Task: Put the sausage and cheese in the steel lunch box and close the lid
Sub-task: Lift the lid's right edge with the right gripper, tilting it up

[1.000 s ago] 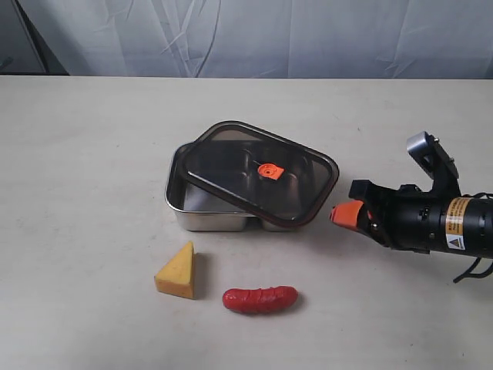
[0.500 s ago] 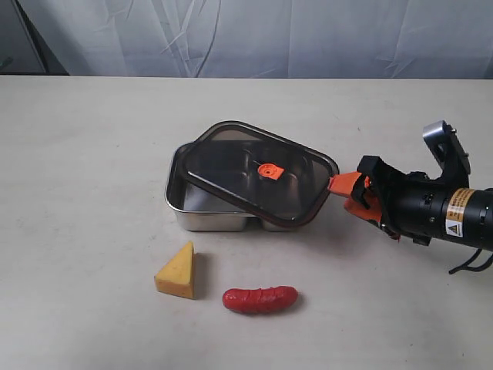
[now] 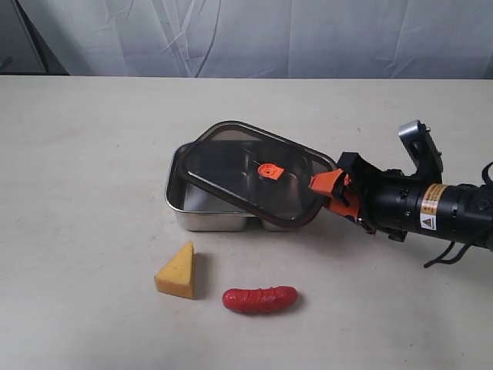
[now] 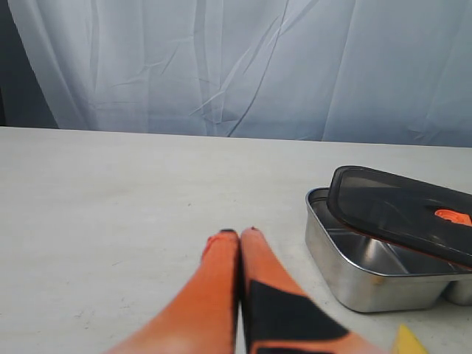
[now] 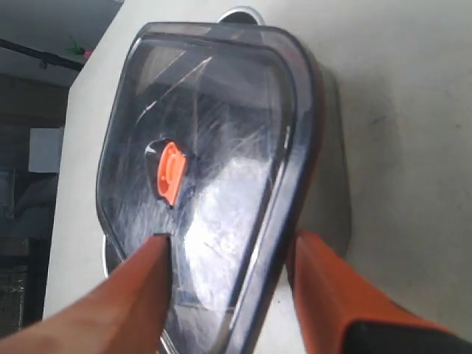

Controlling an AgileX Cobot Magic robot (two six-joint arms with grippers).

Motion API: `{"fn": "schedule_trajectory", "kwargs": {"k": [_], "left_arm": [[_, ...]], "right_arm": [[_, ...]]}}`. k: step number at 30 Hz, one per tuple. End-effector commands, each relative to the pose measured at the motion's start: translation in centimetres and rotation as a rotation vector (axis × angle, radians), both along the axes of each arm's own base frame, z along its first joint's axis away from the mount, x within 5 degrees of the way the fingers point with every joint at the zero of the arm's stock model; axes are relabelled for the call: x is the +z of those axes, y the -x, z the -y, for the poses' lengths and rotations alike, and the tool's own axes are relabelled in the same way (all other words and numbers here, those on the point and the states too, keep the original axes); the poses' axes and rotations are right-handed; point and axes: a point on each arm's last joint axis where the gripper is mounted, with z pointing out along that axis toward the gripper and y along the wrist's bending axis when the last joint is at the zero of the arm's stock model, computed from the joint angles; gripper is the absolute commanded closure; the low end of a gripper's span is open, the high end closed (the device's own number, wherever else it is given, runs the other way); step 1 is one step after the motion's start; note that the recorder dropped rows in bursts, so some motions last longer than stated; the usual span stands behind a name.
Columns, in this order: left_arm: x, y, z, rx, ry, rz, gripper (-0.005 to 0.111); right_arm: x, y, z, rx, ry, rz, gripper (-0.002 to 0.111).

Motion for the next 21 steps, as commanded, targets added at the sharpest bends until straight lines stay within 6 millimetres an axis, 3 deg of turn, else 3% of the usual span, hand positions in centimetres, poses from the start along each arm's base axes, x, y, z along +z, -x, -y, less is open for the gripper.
{"fn": "schedule_trajectory", "kwargs": {"k": [1, 7, 12, 21], "left_arm": [[-0.02, 0.0, -0.04, 0.006, 0.001, 0.011, 0.107], [-0.02, 0.0, -0.04, 0.006, 0.001, 0.011, 0.107], [-0.02, 0.0, -0.04, 0.006, 0.001, 0.011, 0.107], [-0.02, 0.0, -0.04, 0.006, 0.001, 0.011, 0.107]], "right_arm": [[0.22, -0.59, -0.14, -0.024, -0.014, 0.014, 0.061], [-0.01, -0.57, -0.03, -0.028, 0.007, 0.001, 0.064], [-0.61, -0.55, 0.03, -0.006, 0.05, 0.01, 0.109], [-0.14, -0.61, -0.26, 0.034, 0.035, 0.083, 0.109]]}}
